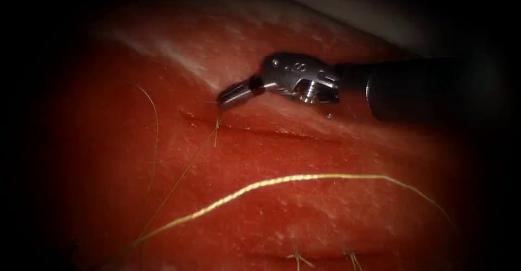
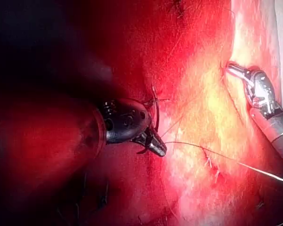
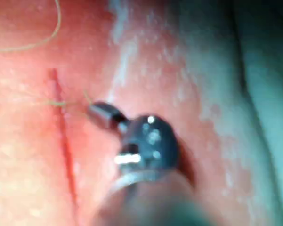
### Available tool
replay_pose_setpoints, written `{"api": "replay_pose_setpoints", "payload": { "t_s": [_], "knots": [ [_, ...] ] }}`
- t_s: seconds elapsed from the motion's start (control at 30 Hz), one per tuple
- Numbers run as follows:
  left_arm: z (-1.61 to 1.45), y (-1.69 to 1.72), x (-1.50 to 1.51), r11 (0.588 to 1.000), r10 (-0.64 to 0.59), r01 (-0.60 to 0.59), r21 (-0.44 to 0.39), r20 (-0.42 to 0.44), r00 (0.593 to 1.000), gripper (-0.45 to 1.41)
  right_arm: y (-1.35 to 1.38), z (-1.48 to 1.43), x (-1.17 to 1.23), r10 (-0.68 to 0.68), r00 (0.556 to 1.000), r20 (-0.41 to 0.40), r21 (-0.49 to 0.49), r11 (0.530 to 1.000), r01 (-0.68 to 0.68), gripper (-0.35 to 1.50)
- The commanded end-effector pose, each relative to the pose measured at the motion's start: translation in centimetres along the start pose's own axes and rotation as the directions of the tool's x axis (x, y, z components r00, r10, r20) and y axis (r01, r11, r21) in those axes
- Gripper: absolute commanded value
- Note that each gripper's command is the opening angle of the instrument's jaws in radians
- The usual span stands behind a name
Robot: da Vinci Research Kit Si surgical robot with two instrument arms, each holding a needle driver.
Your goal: Wound Closure
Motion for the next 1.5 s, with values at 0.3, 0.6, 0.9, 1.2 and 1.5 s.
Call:
{"api": "replay_pose_setpoints", "payload": {
  "t_s": [0.3,0.6,0.9,1.2,1.5],
  "knots": [
    [0.17,-0.06,-0.04,0.997,0.074,-0.074,0.009,0.024,0.997,-0.35,0.11,-0.01,-0.07,0.035,0.997,-0.065,-0.111,0.993,-0.042,-0.35],
    [0.66,-0.51,1.14,0.921,0.389,-0.390,-0.004,0.075,0.918,-0.35,-0.24,-0.79,0.44,0.090,0.966,-0.241,-0.412,0.892,-0.186,1.18],
    [0.77,-1.25,1.80,0.888,0.455,-0.457,0.044,0.045,0.889,-0.35,-0.56,-0.70,0.45,0.096,0.962,-0.255,-0.365,0.912,-0.187,1.18],
    [0.97,-1.79,1.97,0.890,0.453,-0.454,0.036,0.036,0.891,-0.35,-0.69,-0.30,0.48,0.086,0.959,-0.271,-0.342,0.923,-0.179,0.64],
    [1.34,-2.15,2.08,0.857,0.515,-0.513,0.046,-0.041,0.856,-0.35,-0.84,-0.05,0.32,0.086,0.944,-0.318,-0.306,0.933,-0.188,-0.35]
  ]
}}
